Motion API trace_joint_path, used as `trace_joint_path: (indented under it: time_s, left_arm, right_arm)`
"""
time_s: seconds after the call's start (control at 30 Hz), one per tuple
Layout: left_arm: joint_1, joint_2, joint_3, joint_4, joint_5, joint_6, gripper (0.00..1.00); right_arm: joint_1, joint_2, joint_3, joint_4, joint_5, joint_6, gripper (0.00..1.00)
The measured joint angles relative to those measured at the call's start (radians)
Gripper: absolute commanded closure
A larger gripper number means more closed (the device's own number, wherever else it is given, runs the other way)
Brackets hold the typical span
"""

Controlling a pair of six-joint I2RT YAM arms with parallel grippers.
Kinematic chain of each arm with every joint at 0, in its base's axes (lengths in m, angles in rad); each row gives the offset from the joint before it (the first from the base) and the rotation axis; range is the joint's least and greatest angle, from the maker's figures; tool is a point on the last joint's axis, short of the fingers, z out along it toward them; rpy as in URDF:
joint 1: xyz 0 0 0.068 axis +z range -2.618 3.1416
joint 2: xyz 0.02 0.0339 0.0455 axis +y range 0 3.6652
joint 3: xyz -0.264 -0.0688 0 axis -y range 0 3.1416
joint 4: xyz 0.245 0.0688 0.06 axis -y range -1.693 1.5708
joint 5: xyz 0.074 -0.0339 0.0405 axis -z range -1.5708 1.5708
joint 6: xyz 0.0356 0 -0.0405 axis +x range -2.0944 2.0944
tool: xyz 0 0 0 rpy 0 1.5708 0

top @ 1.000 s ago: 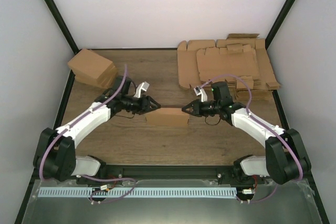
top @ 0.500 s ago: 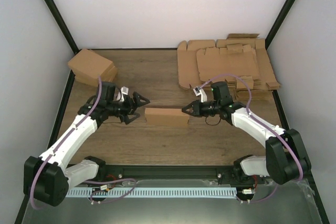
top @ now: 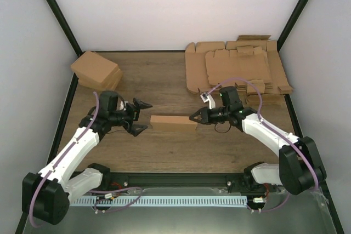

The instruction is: Fold the paper box

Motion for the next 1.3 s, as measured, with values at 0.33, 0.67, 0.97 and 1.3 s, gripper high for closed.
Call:
trace_joint_path:
  time_s: [0.33,0.67,0.97,1.3]
  left_arm:
    - [0.0,-0.003,-0.06,0.076,0.0,-0.12,0.0]
    - [0.0,-0.004,-0.095,0.113,0.002,-0.206,0.0]
    - [-0.006,0.023,-0.117,0.112,0.013,-0.275,0.05]
    - [-0.064,0.108,-0.122,0.126,-0.011,-0.325,0.48]
  right_arm:
    - [0.042,-0.035,-0.032,-0.023,-0.018,0.005,0.98]
    - [0.05,-0.037,-0.035,-0.031,-0.024,0.008,0.98]
    - [0.051,-0.037,-0.035,-0.032,-0.023,0.008,0.98]
    - [0.053,-0.04,-0.035,-0.038,-0.023,0.008,0.97]
